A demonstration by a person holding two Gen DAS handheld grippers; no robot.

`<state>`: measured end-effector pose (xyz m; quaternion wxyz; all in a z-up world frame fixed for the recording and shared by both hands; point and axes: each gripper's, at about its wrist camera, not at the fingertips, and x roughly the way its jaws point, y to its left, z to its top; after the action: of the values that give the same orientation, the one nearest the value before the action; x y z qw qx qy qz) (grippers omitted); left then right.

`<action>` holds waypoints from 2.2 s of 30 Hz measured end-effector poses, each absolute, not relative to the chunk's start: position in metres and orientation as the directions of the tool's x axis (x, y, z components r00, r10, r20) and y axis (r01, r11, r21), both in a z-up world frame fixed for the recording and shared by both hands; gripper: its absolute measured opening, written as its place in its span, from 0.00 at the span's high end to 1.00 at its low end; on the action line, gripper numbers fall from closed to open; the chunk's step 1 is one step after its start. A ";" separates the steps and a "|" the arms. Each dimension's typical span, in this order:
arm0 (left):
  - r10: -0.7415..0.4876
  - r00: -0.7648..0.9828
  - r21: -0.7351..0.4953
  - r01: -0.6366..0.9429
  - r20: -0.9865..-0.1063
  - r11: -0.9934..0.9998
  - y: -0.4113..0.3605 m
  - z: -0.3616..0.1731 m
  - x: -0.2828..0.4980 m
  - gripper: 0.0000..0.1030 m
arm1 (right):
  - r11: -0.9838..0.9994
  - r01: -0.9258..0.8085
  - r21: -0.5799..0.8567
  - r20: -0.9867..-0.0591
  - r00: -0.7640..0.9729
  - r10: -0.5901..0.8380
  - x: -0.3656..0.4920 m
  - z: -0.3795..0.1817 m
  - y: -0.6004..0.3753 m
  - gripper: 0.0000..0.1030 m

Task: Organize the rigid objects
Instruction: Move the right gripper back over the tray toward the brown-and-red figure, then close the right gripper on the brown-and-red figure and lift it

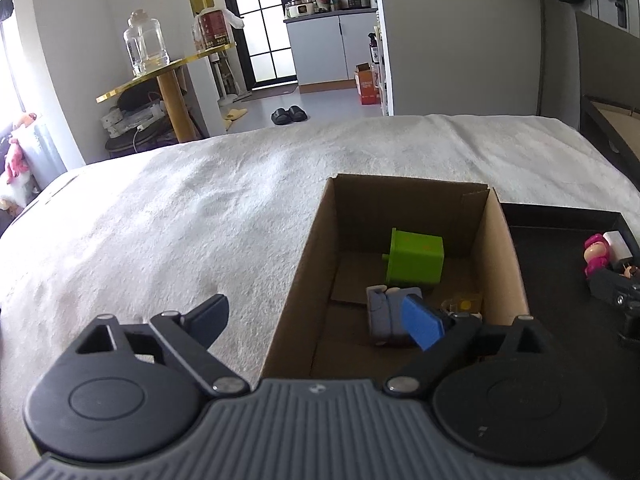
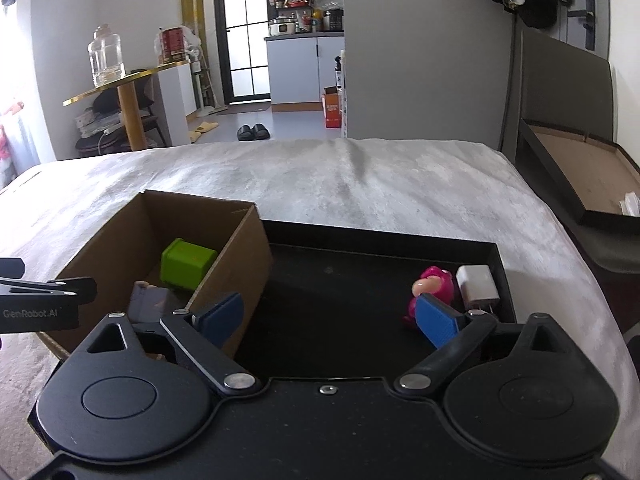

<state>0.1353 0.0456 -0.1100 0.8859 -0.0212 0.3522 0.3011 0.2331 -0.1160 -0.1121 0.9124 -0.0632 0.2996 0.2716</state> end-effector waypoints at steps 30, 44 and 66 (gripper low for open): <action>0.591 0.505 0.313 -0.531 -0.630 0.787 0.023 -0.118 0.163 0.09 | 0.908 -0.412 0.069 -0.618 0.697 0.363 0.296 -0.150 -0.168 0.26; 0.621 0.480 0.370 -0.520 -0.619 0.770 0.017 -0.120 0.166 0.09 | 0.908 -0.420 0.008 -0.665 0.675 0.318 0.336 -0.182 -0.178 0.56; 0.600 0.499 0.317 -0.540 -0.626 0.780 0.027 -0.119 0.157 0.09 | 0.877 -0.479 -0.046 -0.699 0.643 0.315 0.321 -0.180 -0.169 0.60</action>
<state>0.1568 0.0275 -0.1191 0.8647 0.0398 0.3772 0.3293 0.3207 -0.1686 -0.1800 0.8991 -0.1141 0.3605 0.2207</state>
